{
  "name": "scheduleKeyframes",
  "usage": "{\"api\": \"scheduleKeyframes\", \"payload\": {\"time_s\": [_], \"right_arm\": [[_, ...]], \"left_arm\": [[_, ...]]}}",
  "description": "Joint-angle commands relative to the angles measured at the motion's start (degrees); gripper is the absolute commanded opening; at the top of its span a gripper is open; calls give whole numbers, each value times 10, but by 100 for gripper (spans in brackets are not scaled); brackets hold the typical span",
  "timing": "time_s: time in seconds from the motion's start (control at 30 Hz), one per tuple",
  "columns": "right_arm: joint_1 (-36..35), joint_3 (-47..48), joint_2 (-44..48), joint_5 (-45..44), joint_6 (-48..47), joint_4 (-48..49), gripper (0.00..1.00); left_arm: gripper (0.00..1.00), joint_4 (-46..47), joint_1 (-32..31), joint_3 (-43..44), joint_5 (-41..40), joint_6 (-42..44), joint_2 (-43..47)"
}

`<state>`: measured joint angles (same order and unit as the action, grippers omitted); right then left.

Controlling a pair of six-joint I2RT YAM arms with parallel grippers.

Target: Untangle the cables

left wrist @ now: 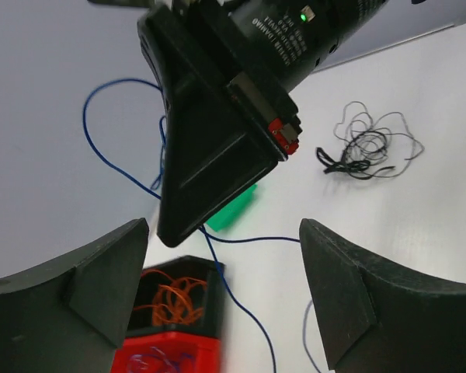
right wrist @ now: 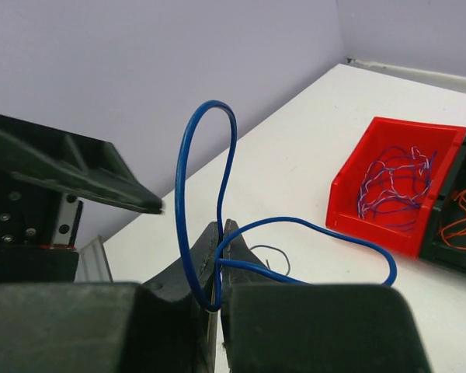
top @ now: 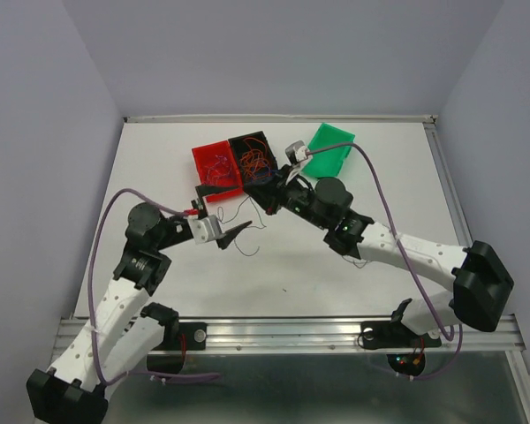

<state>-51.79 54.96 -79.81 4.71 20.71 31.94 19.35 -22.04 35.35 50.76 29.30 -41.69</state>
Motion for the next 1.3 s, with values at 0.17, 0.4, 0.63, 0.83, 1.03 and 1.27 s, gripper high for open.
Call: {"api": "scheduleKeyframes", "payload": {"time_s": [0.17, 0.4, 0.63, 0.83, 1.03, 1.27], "right_arm": [[3, 62, -3, 61, 49, -52, 1], [3, 81, -15, 90, 57, -76, 1], [3, 88, -18, 118, 57, -79, 1], [3, 94, -25, 131, 55, -87, 1], [3, 94, -25, 134, 50, -90, 1], [4, 82, -11, 126, 47, -87, 1]], "left_arm": [[99, 24, -5, -50, 17, 337, 76], [99, -102, -24, -27, 41, 512, 36], [99, -152, -42, 7, 22, 553, 6], [99, -126, -49, 3, 19, 549, 14], [99, -50, -49, -7, 5, 481, 42], [99, -10, -49, -14, -2, 444, 45]]}}
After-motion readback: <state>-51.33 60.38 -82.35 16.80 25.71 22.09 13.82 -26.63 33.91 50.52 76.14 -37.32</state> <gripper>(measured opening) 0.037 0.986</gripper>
